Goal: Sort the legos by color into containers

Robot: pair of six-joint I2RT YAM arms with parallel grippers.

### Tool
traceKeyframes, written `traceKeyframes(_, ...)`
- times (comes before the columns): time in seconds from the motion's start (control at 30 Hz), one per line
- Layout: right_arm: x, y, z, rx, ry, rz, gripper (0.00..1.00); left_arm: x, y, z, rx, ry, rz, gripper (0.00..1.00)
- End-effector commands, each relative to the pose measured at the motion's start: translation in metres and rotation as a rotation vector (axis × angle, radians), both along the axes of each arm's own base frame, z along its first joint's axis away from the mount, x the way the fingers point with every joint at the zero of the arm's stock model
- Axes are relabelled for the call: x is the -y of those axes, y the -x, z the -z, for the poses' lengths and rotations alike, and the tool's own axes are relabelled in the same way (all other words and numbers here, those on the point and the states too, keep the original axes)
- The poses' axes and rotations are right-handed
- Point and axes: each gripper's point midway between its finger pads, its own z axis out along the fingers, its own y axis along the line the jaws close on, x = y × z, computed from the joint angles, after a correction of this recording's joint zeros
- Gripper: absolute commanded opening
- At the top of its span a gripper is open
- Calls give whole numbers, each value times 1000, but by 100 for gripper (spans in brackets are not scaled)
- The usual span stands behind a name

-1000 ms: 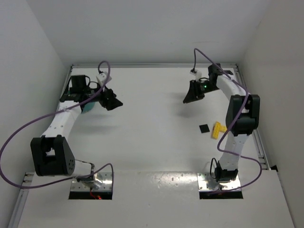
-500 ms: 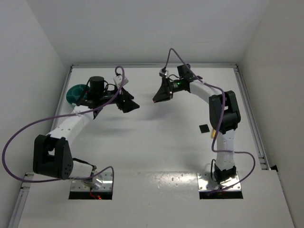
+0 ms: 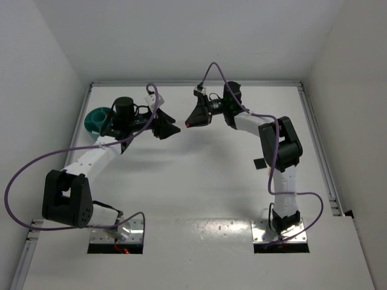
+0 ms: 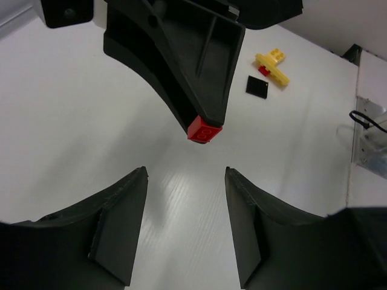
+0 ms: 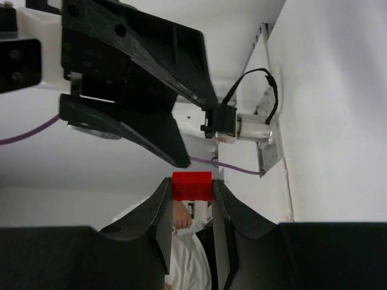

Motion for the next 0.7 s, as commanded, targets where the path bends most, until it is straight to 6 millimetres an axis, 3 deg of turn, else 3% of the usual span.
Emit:
traceKeyframes(0.0,-7,8,-40,115,-59,-30,19,8,11,2,70,13,97,59)
traceKeyframes(0.67,-22,15,-29,85,-51,-68,19,15,18,-1,110,32,167,57)
